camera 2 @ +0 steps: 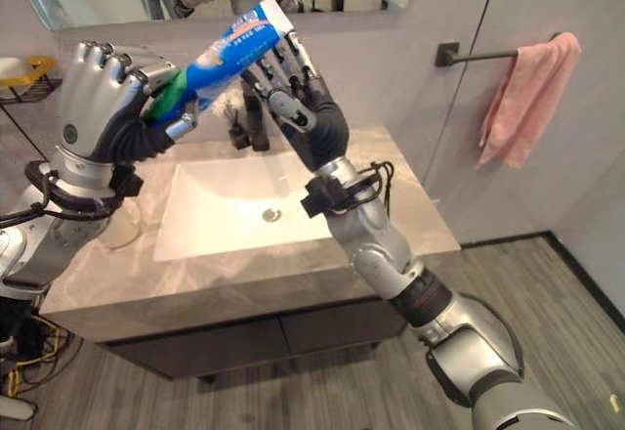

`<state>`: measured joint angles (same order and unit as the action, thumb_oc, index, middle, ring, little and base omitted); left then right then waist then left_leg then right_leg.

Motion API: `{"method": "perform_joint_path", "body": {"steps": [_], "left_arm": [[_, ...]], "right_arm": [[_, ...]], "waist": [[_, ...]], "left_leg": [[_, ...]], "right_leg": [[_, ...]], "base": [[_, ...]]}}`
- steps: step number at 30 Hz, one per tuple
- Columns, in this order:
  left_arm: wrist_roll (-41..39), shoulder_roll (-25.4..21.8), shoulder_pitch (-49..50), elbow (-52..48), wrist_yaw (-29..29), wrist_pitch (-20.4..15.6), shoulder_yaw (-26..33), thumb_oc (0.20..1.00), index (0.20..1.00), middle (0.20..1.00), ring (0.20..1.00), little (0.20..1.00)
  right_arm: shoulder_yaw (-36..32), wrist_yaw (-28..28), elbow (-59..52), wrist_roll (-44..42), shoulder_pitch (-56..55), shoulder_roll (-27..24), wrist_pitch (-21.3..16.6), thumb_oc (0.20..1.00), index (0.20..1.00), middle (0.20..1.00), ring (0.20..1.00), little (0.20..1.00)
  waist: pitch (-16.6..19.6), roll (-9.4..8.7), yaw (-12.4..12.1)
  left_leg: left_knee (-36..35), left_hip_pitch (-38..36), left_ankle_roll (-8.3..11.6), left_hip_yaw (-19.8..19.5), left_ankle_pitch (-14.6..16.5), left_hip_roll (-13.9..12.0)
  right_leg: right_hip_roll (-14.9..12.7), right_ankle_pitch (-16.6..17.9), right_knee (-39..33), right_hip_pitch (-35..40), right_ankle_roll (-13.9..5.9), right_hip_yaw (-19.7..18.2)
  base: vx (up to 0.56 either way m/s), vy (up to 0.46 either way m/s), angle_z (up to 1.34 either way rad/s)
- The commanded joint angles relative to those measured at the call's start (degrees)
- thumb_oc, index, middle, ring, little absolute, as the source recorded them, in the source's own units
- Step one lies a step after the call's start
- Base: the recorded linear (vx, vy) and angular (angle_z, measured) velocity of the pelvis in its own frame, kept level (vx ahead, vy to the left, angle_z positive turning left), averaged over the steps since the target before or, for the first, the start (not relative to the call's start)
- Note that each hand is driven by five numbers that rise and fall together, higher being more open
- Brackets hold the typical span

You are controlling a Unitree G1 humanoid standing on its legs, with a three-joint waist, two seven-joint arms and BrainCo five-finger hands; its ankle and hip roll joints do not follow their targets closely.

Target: Put brush and paste in cup on sink, flatten towel.

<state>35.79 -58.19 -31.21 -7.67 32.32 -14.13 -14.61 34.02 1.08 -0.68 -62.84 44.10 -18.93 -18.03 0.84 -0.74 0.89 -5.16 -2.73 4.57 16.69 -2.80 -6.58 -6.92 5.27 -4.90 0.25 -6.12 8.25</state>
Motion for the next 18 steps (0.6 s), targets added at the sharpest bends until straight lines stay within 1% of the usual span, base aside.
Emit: {"method": "perform_joint_path", "body": {"steps": [1,7,10,13,18], "left_arm": [[-4.84,-3.96,-3.97,-0.22,0.31,0.08,0.28,0.200,0.200,0.200,0.200,0.200],[-6.32,-3.48,-2.32,-1.11,-1.21,-0.80,-0.44,0.200,0.200,0.200,0.200,0.200],[-8.08,-2.69,-0.85,-2.38,-2.83,-1.74,-1.22,0.200,0.200,0.200,0.200,0.200],[-8.98,-2.05,-0.75,-2.64,-3.33,-2.08,-2.01,0.200,0.200,0.200,0.200,0.200],[-12.10,-0.28,1.15,-3.77,-5.23,-2.93,-1.78,0.200,0.200,0.200,0.200,0.200]], "right_arm": [[0.48,-1.26,1.01,-2.50,6.68,0.19,-0.37,1.000,1.000,1.000,1.000,1.000],[1.44,-0.84,2.90,-3.18,6.64,0.04,0.48,1.000,1.000,1.000,1.000,1.000],[1.39,0.21,5.76,-3.18,6.17,1.83,0.81,1.000,1.000,1.000,1.000,1.000],[1.14,1.19,6.80,-3.03,5.96,2.55,0.70,1.000,1.000,1.000,1.000,1.000],[0.65,1.90,8.18,-2.87,5.83,4.04,0.84,1.000,1.000,1.000,1.000,1.000]], "waist": [[1.23,-3.38,-0.14],[1.05,-3.65,-0.25],[0.80,-3.71,-0.51],[0.69,-3.70,-0.57],[0.59,-3.68,-0.70]], "left_leg": [[0.16,-1.16,1.79,-1.46,2.29,-2.01],[0.16,-1.07,1.78,-1.50,2.31,-2.12],[0.16,-1.14,1.80,-1.66,2.24,-2.29],[0.16,-1.06,1.83,-1.82,2.23,-2.36],[0.16,-1.14,1.84,-2.14,2.22,-2.37]], "right_leg": [[-5.30,-0.14,-0.10,0.98,-4.72,-0.28],[-5.19,-0.26,-0.10,0.97,-4.70,-0.14],[-5.04,-0.47,-0.10,1.12,-4.59,0.01],[-4.99,-0.68,-0.10,1.34,-4.51,0.23],[-4.82,-0.93,-0.10,1.79,-4.36,0.60]], "base": [[0.00,0.000,0.00],[0.00,0.000,0.00],[0.01,-0.004,0.00],[0.00,0.000,0.00],[0.00,0.000,0.00]]}}
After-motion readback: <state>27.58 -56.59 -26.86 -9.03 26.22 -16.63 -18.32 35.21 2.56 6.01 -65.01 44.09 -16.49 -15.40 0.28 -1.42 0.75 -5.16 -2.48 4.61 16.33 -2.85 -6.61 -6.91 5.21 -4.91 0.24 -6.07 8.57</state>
